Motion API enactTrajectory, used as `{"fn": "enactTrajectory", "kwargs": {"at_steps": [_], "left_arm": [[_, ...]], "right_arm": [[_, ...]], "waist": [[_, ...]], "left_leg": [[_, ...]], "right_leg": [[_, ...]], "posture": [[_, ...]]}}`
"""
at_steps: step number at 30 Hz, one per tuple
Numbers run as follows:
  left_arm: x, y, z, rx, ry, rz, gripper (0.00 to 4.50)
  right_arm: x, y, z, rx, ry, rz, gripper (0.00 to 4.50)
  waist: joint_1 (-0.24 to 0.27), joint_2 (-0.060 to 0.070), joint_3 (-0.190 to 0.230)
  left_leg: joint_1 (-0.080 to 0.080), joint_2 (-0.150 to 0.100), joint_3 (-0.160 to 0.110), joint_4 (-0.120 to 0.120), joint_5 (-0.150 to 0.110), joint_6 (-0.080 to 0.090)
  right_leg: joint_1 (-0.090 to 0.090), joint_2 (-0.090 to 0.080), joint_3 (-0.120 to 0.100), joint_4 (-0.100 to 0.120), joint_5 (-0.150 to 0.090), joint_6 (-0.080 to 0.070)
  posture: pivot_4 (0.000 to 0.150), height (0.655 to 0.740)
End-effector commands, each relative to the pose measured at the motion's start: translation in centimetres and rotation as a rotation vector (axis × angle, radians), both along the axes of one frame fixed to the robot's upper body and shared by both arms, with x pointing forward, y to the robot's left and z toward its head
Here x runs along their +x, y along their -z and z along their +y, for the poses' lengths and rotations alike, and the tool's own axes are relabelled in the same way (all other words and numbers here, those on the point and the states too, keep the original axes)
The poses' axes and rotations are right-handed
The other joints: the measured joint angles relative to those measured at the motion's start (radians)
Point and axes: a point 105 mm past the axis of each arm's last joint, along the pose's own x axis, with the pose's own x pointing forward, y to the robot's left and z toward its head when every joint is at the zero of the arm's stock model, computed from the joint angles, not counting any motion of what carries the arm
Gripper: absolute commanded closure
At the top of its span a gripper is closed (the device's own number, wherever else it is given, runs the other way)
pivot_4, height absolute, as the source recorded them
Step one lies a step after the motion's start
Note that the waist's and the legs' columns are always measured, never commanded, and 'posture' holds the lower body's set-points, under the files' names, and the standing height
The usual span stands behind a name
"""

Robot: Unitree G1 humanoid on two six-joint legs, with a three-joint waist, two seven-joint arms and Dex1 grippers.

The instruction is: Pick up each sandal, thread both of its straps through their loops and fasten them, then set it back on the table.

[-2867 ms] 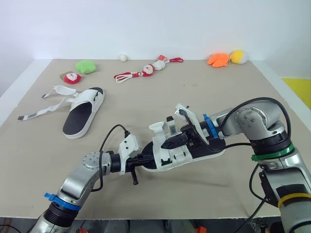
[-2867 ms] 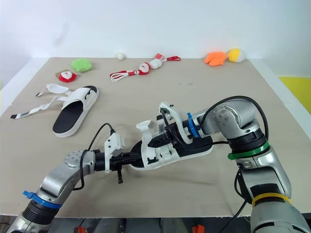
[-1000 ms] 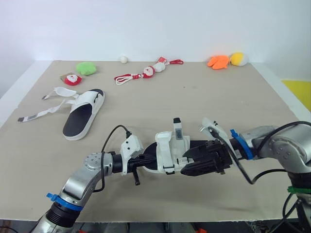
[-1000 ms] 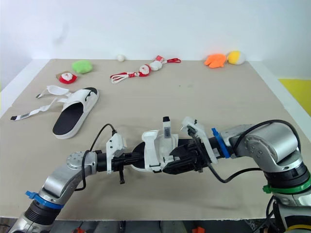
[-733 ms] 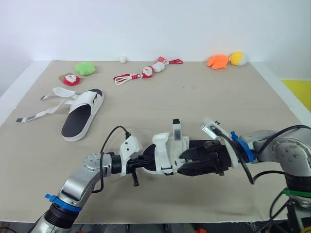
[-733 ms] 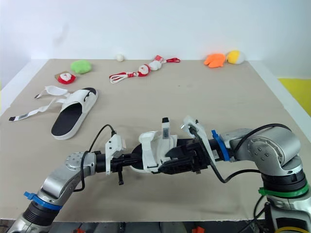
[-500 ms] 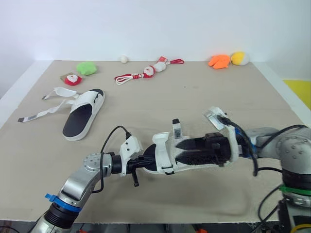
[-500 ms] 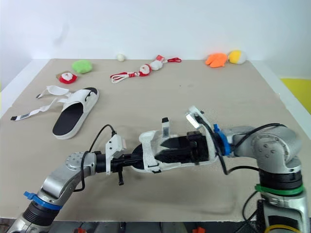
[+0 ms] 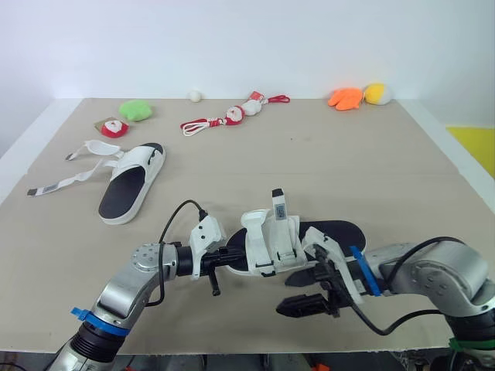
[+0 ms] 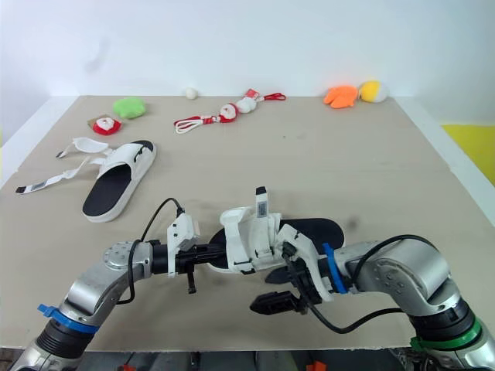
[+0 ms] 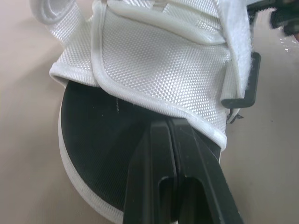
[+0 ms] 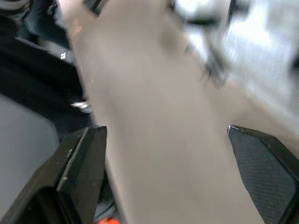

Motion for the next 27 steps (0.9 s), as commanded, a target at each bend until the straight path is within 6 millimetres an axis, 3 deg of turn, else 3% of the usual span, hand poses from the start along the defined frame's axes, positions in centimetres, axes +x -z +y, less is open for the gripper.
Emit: {"fn": "enactTrajectory", "kwargs": {"at_steps": [1, 9, 18, 21, 27], "left_arm": [[-0.9, 2.8, 0.2, 0.064, 0.010, 0.110, 4.50], [-0.7, 2.7, 0.2, 0.063, 0.012, 0.108, 4.50], [-0.7, 2.7, 0.0, 0.059, 0.009, 0.108, 4.50], [-0.7, 2.8, 0.0, 0.059, 0.008, 0.108, 4.50], [-0.8, 2.8, 0.0, 0.059, 0.007, 0.108, 4.50]], "right_arm": [[1.2, -0.9, 0.6, 0.048, 0.038, -0.094, 0.06], [1.0, -3.2, 2.8, 0.202, 0.023, -0.119, 0.06], [1.0, -3.4, 2.6, 0.206, 0.041, -0.107, 0.06], [1.1, -3.4, 2.6, 0.205, 0.045, -0.109, 0.79], [1.0, -3.6, 2.5, 0.217, 0.046, -0.101, 3.65]], "waist": [[0.000, 0.000, 0.000], [-0.001, 0.000, 0.000], [-0.001, 0.000, 0.000], [-0.001, 0.000, 0.000], [-0.001, 0.000, 0.000]], "left_leg": [[0.000, 0.000, 0.000, 0.000, 0.000, 0.000], [0.001, 0.001, 0.000, 0.000, 0.002, 0.001], [0.001, 0.001, 0.000, 0.000, 0.002, 0.001], [0.000, 0.001, 0.000, 0.000, 0.002, 0.001], [0.000, 0.001, 0.000, -0.001, 0.002, 0.001]], "right_leg": [[0.000, 0.000, 0.000, 0.000, 0.000, 0.000], [0.000, 0.001, 0.000, 0.000, 0.002, -0.003], [-0.001, 0.001, 0.000, 0.000, 0.002, -0.004], [-0.001, 0.001, 0.000, 0.000, 0.002, -0.004], [-0.001, 0.001, 0.000, 0.000, 0.001, -0.004]], "posture": [[0.150, 0.7400], [0.150, 0.7400], [0.150, 0.7400], [0.150, 0.7400], [0.150, 0.7400]]}}
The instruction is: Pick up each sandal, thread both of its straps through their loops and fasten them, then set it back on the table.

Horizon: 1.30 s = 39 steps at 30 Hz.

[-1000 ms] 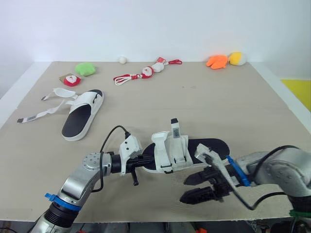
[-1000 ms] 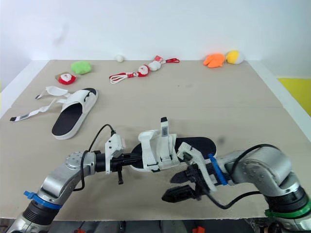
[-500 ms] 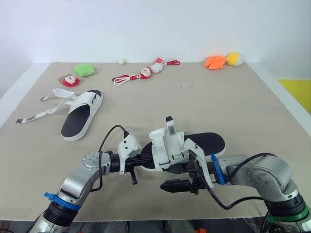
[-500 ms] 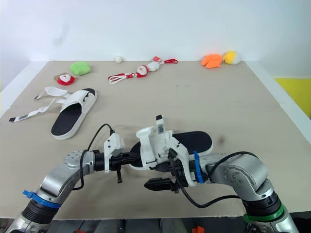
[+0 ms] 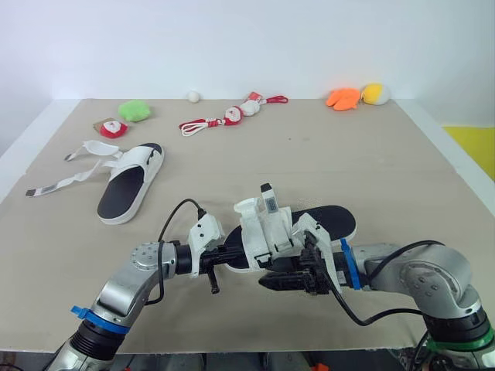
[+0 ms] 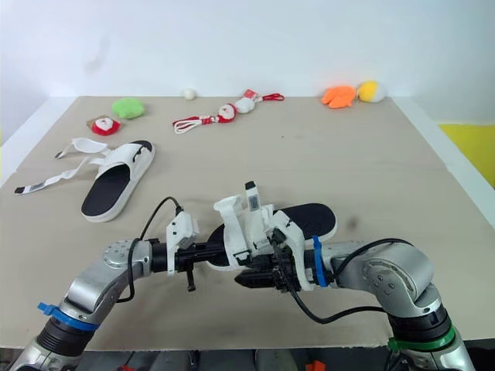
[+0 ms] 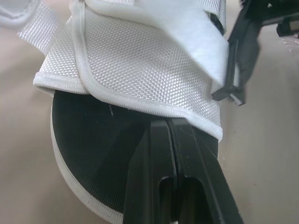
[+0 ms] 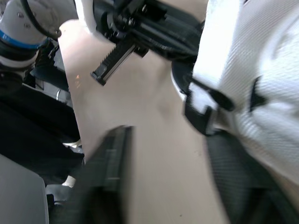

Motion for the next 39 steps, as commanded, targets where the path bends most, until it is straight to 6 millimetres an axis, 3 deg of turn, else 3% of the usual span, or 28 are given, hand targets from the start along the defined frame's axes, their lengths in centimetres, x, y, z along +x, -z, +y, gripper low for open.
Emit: {"fn": "enactTrajectory", "kwargs": {"at_steps": [1, 2, 13, 16, 22, 24, 31, 35, 39], "left_arm": [[-1.1, 2.8, -0.2, 0.056, 0.018, 0.107, 4.50], [-1.1, 2.8, -0.2, 0.056, 0.018, 0.106, 4.50], [-1.1, 2.8, -0.2, 0.059, 0.022, 0.104, 4.50], [-1.1, 2.8, -0.2, 0.059, 0.024, 0.105, 4.50], [-1.2, 2.8, -0.2, 0.060, 0.025, 0.105, 4.50], [-1.1, 2.8, -0.2, 0.060, 0.025, 0.105, 4.50], [-1.2, 2.9, -0.3, 0.060, 0.025, 0.105, 4.50], [-1.2, 2.9, -0.3, 0.059, 0.024, 0.106, 4.50], [-1.2, 2.9, -0.3, 0.059, 0.025, 0.107, 4.50]], "right_arm": [[0.0, -1.6, 0.5, 0.049, -0.031, -0.057, 4.09], [0.0, -1.6, 0.5, 0.047, -0.029, -0.052, 4.47], [0.2, -0.5, -0.1, -0.001, -0.002, 0.066, 4.47], [0.5, 0.1, -0.5, -0.016, 0.032, 0.098, 3.58], [1.7, -0.3, -0.5, 0.011, 0.087, 0.057, 0.74], [1.7, -0.3, -0.5, 0.019, 0.097, 0.067, 0.05], [1.9, -1.0, -0.2, 0.069, 0.103, 0.091, 0.05], [2.1, -1.4, -0.2, 0.091, 0.112, 0.098, 1.36], [2.2, -1.7, -0.2, 0.107, 0.116, 0.112, 3.37]], "waist": [[0.000, 0.000, 0.000], [0.000, 0.000, 0.000], [0.000, 0.000, 0.000], [0.000, 0.000, 0.000], [0.000, 0.000, 0.000], [0.000, 0.000, 0.000], [0.000, 0.000, 0.000], [0.000, 0.000, 0.000], [-0.001, 0.000, 0.000]], "left_leg": [[0.000, 0.000, 0.000, 0.000, 0.000, 0.000], [0.000, 0.000, 0.000, 0.000, 0.000, 0.000], [0.000, 0.000, 0.000, 0.000, 0.000, 0.000], [-0.001, 0.000, 0.000, 0.000, 0.000, 0.000], [-0.001, 0.000, 0.000, 0.000, 0.000, 0.000], [0.000, 0.000, 0.000, 0.000, 0.000, 0.000], [0.001, 0.000, 0.000, 0.000, 0.002, 0.002], [0.000, 0.000, 0.000, 0.000, 0.002, 0.002], [-0.001, 0.000, 0.000, 0.000, 0.002, 0.002]], "right_leg": [[0.000, 0.000, 0.000, 0.000, 0.000, 0.000], [0.000, 0.000, 0.000, 0.000, 0.000, 0.000], [0.000, 0.000, 0.000, 0.000, -0.001, 0.000], [0.000, 0.000, 0.000, 0.000, -0.001, -0.001], [0.000, 0.000, 0.000, 0.000, 0.000, 0.000], [0.000, 0.000, 0.000, 0.000, -0.001, -0.001], [0.000, 0.000, 0.000, 0.000, 0.002, -0.001], [0.000, 0.000, 0.000, 0.000, 0.002, -0.001], [-0.001, 0.000, 0.000, 0.000, 0.002, -0.002]], "posture": [[0.150, 0.7400], [0.150, 0.7400], [0.150, 0.7400], [0.150, 0.7400], [0.150, 0.7400], [0.150, 0.7400], [0.150, 0.7400], [0.150, 0.7400], [0.150, 0.7400]]}}
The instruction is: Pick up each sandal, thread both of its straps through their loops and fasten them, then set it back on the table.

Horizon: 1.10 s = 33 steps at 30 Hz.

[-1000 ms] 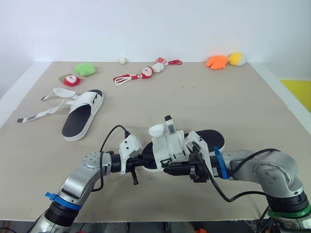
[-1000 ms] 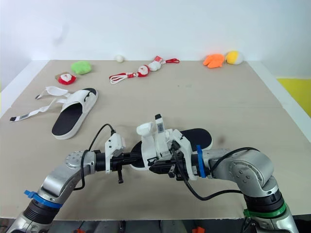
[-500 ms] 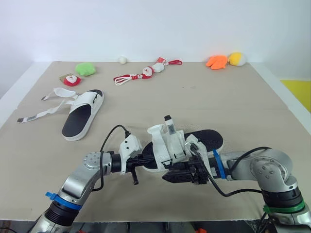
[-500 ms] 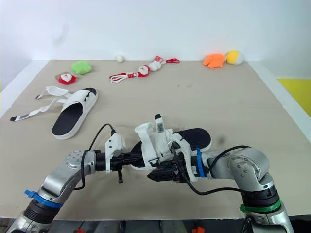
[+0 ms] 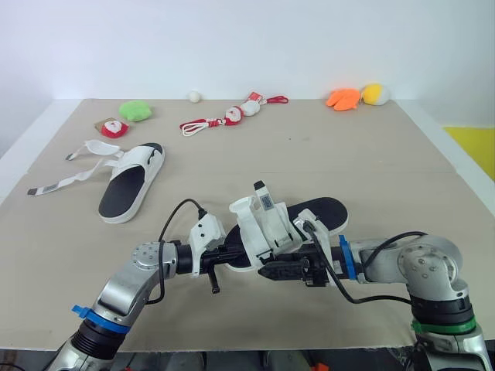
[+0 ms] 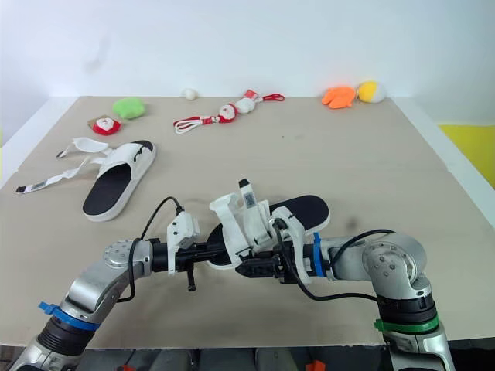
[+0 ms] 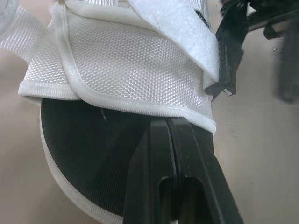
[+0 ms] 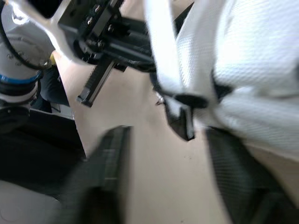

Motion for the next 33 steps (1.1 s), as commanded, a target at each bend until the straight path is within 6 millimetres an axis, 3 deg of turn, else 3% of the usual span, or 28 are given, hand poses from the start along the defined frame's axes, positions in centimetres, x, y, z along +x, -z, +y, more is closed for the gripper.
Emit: {"fn": "enactTrajectory", "kwargs": {"at_steps": [1, 3, 8, 16, 21, 33], "left_arm": [[-1.2, 2.9, -0.2, 0.058, 0.022, 0.109, 4.50], [-1.2, 2.9, -0.2, 0.058, 0.022, 0.109, 4.50], [-1.1, 2.9, -0.2, 0.056, 0.019, 0.110, 4.50], [-1.2, 2.9, -0.3, 0.054, 0.019, 0.112, 4.50], [-1.3, 2.9, -0.3, 0.052, 0.019, 0.115, 4.50], [-1.4, 3.0, -0.3, 0.053, 0.021, 0.118, 4.50]], "right_arm": [[0.6, -2.3, 0.2, 0.061, -0.001, -0.078, 3.87], [0.6, -2.3, 0.2, 0.059, -0.002, -0.073, 4.46], [0.0, -2.2, 0.2, 0.049, -0.030, -0.052, 4.46], [-3.9, 0.5, -1.2, -0.101, -0.183, 0.095, 4.46], [-4.8, 1.7, -2.0, -0.163, -0.199, 0.125, 4.46], [-6.4, 1.6, -2.1, -0.168, -0.277, 0.138, 4.46]], "waist": [[0.000, 0.000, 0.000], [0.000, 0.000, 0.000], [0.000, 0.000, 0.000], [0.001, 0.001, 0.000], [0.002, 0.001, 0.000], [0.002, 0.001, 0.000]], "left_leg": [[0.000, 0.000, 0.000, 0.000, 0.000, 0.000], [-0.001, 0.000, 0.000, 0.000, 0.000, 0.000], [-0.002, 0.000, 0.000, 0.000, 0.000, 0.000], [-0.002, -0.001, 0.000, -0.001, -0.001, 0.001], [-0.002, -0.001, -0.001, -0.001, -0.002, 0.000], [-0.002, -0.001, -0.001, -0.001, -0.002, 0.000]], "right_leg": [[0.000, 0.000, 0.000, 0.000, 0.000, 0.000], [0.000, 0.000, 0.000, 0.000, 0.000, 0.000], [0.000, 0.000, 0.000, 0.000, -0.001, -0.001], [0.000, -0.001, 0.000, 0.000, -0.004, 0.000], [0.000, -0.001, 0.000, 0.000, -0.004, 0.001], [0.000, -0.001, 0.000, 0.000, -0.005, 0.000]], "posture": [[0.150, 0.7400], [0.150, 0.7400], [0.150, 0.7400], [0.150, 0.7400], [0.150, 0.7400], [0.150, 0.7400]]}}
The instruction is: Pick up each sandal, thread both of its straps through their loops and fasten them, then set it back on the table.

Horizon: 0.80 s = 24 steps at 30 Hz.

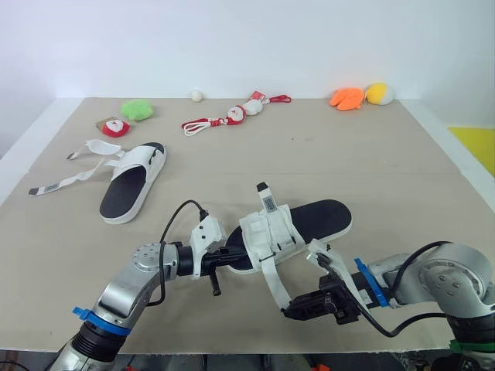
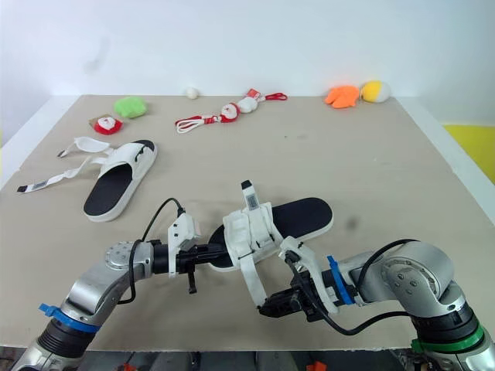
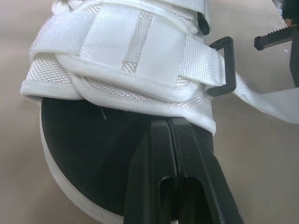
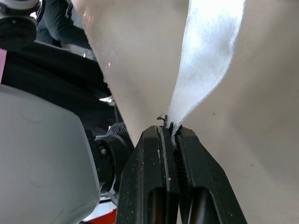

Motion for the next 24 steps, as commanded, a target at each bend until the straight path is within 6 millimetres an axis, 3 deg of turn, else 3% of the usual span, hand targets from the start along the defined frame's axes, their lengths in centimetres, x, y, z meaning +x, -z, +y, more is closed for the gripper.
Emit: {"fn": "enactTrajectory", "kwargs": {"at_steps": [1, 6, 9, 12, 16, 21, 24], "left_arm": [[-1.0, 2.9, -0.1, 0.062, 0.010, 0.110, 4.50], [-0.9, 2.9, -0.1, 0.063, 0.010, 0.109, 4.50], [-0.9, 2.9, 0.0, 0.063, 0.007, 0.109, 4.50], [-0.9, 2.9, 0.0, 0.062, 0.006, 0.110, 4.50], [-0.9, 2.9, 0.0, 0.063, 0.006, 0.112, 4.50], [-1.0, 3.0, 0.1, 0.068, 0.010, 0.113, 4.50], [-1.0, 3.0, 0.3, 0.074, 0.015, 0.114, 4.50]], "right_arm": [[-0.9, -0.2, 0.3, -0.003, -0.058, -0.008, 4.46], [-1.1, -0.7, 0.3, 0.000, -0.100, -0.040, 4.46], [-1.6, -1.3, 0.0, 0.011, -0.143, -0.052, 3.47], [-1.5, -1.4, -0.9, -0.009, -0.151, -0.087, 1.91], [-0.9, -1.3, -3.7, -0.007, -0.178, -0.160, 0.08], [1.1, -3.3, -5.0, 0.083, -0.315, -0.538, 0.08], [4.4, -5.7, -5.1, 0.062, -0.425, -1.038, 0.08]], "waist": [[0.000, 0.000, 0.000], [0.000, 0.000, 0.000], [0.001, 0.000, 0.000], [0.001, 0.000, 0.000], [0.003, 0.000, 0.000], [0.002, 0.000, 0.000], [0.000, -0.003, 0.001]], "left_leg": [[0.000, 0.000, 0.000, 0.000, 0.000, 0.000], [0.000, 0.000, 0.000, 0.000, 0.000, -0.001], [0.000, 0.000, 0.000, 0.000, -0.001, -0.001], [0.000, 0.000, 0.000, 0.000, -0.001, -0.001], [0.000, -0.001, 0.000, 0.000, -0.001, -0.002], [0.002, 0.000, 0.002, 0.000, -0.001, -0.002], [0.002, 0.000, 0.002, 0.001, -0.001, -0.002]], "right_leg": [[0.000, 0.000, 0.000, 0.000, 0.000, 0.000], [0.000, 0.000, 0.000, 0.000, 0.000, 0.000], [0.000, 0.000, 0.000, 0.000, 0.000, 0.001], [0.000, 0.000, 0.000, 0.000, 0.000, 0.000], [0.000, -0.001, 0.000, 0.000, -0.001, 0.000], [0.000, -0.001, -0.001, -0.001, -0.001, 0.001], [0.001, -0.001, -0.001, -0.001, 0.000, 0.002]], "posture": [[0.150, 0.7400], [0.150, 0.7400], [0.150, 0.7400], [0.150, 0.7400], [0.150, 0.7400], [0.150, 0.7400], [0.150, 0.7400]]}}
